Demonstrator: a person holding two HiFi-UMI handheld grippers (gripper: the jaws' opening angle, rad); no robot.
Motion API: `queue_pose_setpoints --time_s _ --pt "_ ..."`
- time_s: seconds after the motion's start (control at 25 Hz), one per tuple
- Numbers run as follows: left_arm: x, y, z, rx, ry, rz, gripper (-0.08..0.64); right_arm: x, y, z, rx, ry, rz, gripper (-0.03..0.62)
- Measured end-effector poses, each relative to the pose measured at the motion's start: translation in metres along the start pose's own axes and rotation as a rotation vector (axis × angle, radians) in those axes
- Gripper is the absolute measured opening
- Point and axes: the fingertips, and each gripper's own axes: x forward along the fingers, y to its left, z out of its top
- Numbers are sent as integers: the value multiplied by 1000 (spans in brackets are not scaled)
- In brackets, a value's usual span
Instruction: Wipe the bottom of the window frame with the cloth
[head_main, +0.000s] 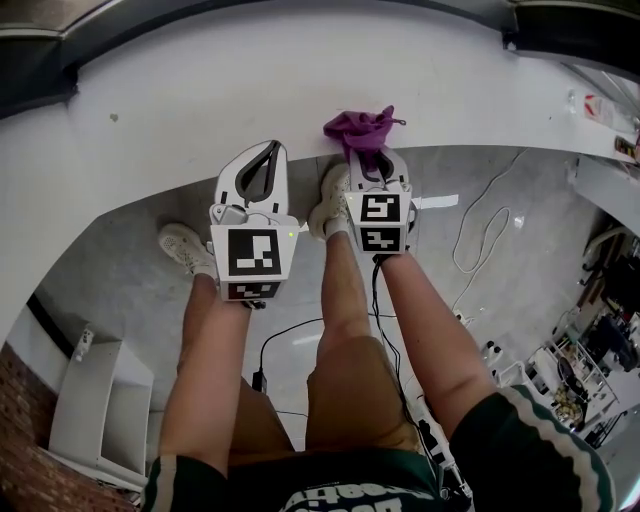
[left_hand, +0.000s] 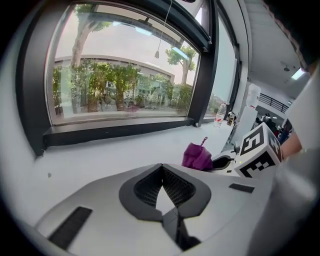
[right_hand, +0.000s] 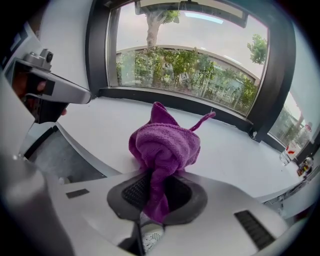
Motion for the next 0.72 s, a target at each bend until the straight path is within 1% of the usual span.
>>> queue_pose_setpoints --time_s 0.12,0.32,0.72 --pt "-6 11 -1 0 -4 8 9 1 10 3 -12 8 4 63" --pt "-17 27 -6 -13 -8 30 9 2 37 14 -103 8 20 63" --pt "-44 61 -30 -47 -2 86 9 7 92 33 -142 9 82 63"
